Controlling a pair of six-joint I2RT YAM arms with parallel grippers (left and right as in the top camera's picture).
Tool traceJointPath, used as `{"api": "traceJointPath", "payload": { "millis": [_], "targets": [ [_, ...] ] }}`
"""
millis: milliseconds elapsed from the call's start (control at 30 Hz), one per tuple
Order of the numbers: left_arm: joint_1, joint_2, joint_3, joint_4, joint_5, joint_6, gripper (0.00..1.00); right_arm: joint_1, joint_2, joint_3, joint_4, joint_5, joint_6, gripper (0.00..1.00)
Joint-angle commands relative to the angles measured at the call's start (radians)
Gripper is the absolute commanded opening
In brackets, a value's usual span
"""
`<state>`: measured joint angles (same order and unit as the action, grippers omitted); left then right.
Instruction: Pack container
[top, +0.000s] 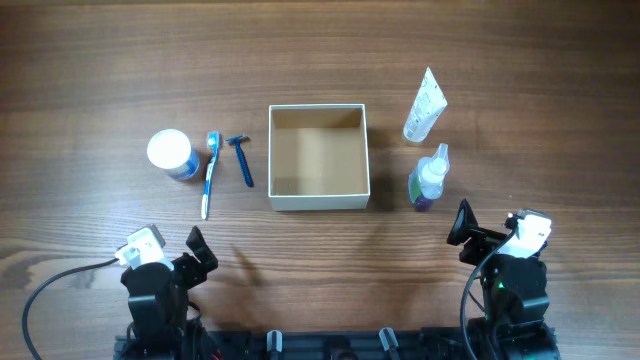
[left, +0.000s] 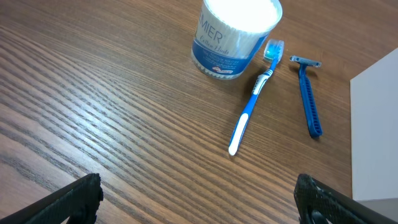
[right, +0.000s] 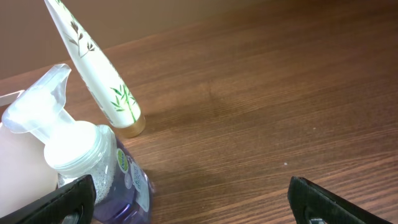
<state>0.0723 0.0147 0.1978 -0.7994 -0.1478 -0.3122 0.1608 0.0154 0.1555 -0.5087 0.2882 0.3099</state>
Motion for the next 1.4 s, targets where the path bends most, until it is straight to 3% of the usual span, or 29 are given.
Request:
{"api": "traceJointPath", "payload": {
  "millis": [0, 1367],
  "targets": [
    [0.003, -0.012, -0.014, 0.003, 0.009, 0.013, 1.00, -0.005, -0.012, 0.001, 0.003, -0.009, 0.007, 1.00],
    [0.003, -0.012, -0.014, 0.003, 0.009, 0.013, 1.00, -0.005, -0.012, 0.001, 0.004, -0.031, 0.008, 1.00]
  ]
}}
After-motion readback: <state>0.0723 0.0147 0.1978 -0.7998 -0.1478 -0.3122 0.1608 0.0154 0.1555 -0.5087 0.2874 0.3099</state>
